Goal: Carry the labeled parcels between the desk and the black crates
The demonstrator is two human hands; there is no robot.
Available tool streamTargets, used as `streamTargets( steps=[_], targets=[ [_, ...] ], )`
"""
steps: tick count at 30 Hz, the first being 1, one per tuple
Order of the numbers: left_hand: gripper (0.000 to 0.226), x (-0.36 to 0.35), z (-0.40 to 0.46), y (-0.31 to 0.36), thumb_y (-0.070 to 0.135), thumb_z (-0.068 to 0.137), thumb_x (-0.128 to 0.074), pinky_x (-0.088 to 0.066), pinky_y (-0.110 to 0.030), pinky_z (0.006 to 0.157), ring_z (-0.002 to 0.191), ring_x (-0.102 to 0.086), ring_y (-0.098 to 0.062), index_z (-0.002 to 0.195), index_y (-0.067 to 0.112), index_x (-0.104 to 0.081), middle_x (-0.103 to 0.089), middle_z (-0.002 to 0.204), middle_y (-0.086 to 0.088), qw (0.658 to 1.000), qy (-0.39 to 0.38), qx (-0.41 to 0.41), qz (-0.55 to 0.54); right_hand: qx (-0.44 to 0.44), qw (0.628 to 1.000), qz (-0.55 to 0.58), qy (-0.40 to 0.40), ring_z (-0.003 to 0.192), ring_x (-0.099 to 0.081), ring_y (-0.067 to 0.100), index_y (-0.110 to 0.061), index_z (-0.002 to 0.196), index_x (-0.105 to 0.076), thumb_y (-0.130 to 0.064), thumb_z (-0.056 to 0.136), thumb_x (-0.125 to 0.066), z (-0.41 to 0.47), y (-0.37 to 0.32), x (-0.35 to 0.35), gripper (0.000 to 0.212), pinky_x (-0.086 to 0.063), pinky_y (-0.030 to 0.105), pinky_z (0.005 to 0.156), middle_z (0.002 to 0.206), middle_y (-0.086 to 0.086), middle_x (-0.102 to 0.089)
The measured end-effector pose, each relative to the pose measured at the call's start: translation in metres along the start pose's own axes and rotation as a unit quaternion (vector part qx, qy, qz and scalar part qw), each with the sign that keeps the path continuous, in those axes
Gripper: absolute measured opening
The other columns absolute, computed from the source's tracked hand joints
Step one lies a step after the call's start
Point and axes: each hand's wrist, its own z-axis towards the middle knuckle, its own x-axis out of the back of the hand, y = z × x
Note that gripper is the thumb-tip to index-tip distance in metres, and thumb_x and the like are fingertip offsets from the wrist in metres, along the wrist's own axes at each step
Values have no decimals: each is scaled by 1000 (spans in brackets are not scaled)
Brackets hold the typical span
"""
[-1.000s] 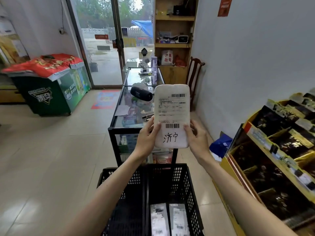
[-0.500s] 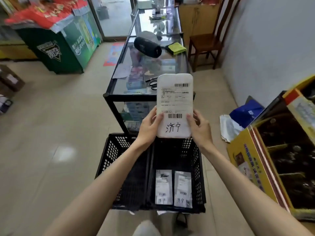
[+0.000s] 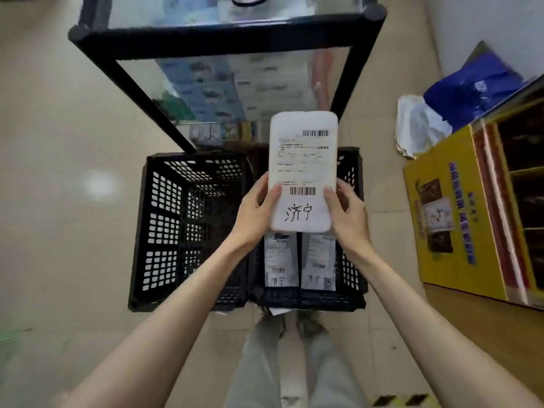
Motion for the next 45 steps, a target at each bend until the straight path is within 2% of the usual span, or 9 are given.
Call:
streamTargets(
  steps=[4, 8, 12, 16, 22, 29, 33, 36, 45],
  targets=[
    [42, -15, 19, -56, 23, 107, -50, -54, -19, 89, 118, -65, -5, 149, 16, -48, -65, 136, 5, 999, -25, 36, -15, -31, 1000, -3, 4, 106, -68, 7, -14, 140, -54, -24, 104, -52, 18, 60, 0, 37, -59, 24, 78, 124, -1, -69],
    [40, -28, 42, -101, 21, 109, -46, -54, -17, 85, 114, -67, -4, 148, 17, -48, -66, 131, 9, 997, -45, 59, -24, -47, 999, -20, 18, 97, -67, -4, -11, 140, -53, -20, 104, -51, 43, 105, -1, 37, -54, 14, 69, 122, -3, -68],
    [41, -36, 66, -144, 23, 109, -44, -55, -19, 85, 115, -67, -6, 150, 17, -45, -66, 134, 6, 995, -56, 78, -25, -59, 997, -33, 22, 107, -66, 3, -16, 140, -54, -23, 104, -52, 71, 146, -3, 37, -56, 18, 77, 122, -7, -68],
    [40, -41, 92, -184, 27, 109, -45, -59, -28, 87, 115, -67, -8, 149, 23, -46, -67, 132, 8, 993, -52, 105, -21, -66, 997, -48, 12, 101, -66, -1, -17, 140, -53, -23, 104, -51, 98, 180, -5, 36, -57, 18, 73, 118, -11, -67],
    [38, -51, 120, -223, 29, 109, -45, -61, -27, 80, 106, -70, -6, 147, 30, -44, -68, 124, 11, 993, -37, 115, -11, -65, 997, -47, 1, 105, -69, 13, -19, 140, -52, -25, 104, -50, 129, 224, -8, 37, -62, 38, 80, 121, -4, -69],
    [28, -58, 143, -250, 35, 108, -46, -58, -52, 92, 112, -70, -13, 135, 43, -48, -69, 128, 7, 992, -26, 120, -12, -60, 998, -33, 5, 109, -67, 14, -13, 140, -53, -21, 105, -50, 156, 247, -12, 37, -60, 27, 83, 124, 1, -68],
    [36, -60, 154, -262, 32, 109, -46, -59, -37, 92, 111, -69, -8, 144, 29, -48, -69, 127, 9, 994, -23, 110, -13, -56, 997, -43, 7, 104, -68, 8, -14, 141, -53, -24, 105, -50, 166, 253, -16, 38, -58, 21, 75, 122, -1, -68],
    [37, -57, 162, -265, 28, 109, -45, -57, -23, 87, 107, -69, -3, 146, 23, -48, -71, 118, 14, 994, -9, 106, -12, -43, 998, -34, 19, 103, -69, 9, -14, 135, -57, -24, 104, -52, 172, 256, -19, 33, -59, 24, 79, 119, -1, -70],
    [42, -44, 164, -267, 28, 110, -43, -58, -31, 94, 113, -68, -9, 150, 20, -44, -68, 131, 4, 995, -13, 98, 3, -36, 999, -22, 32, 101, -67, 1, -12, 138, -54, -22, 105, -51, 169, 261, -35, 35, -55, 18, 77, 119, -3, -69]
  ],
)
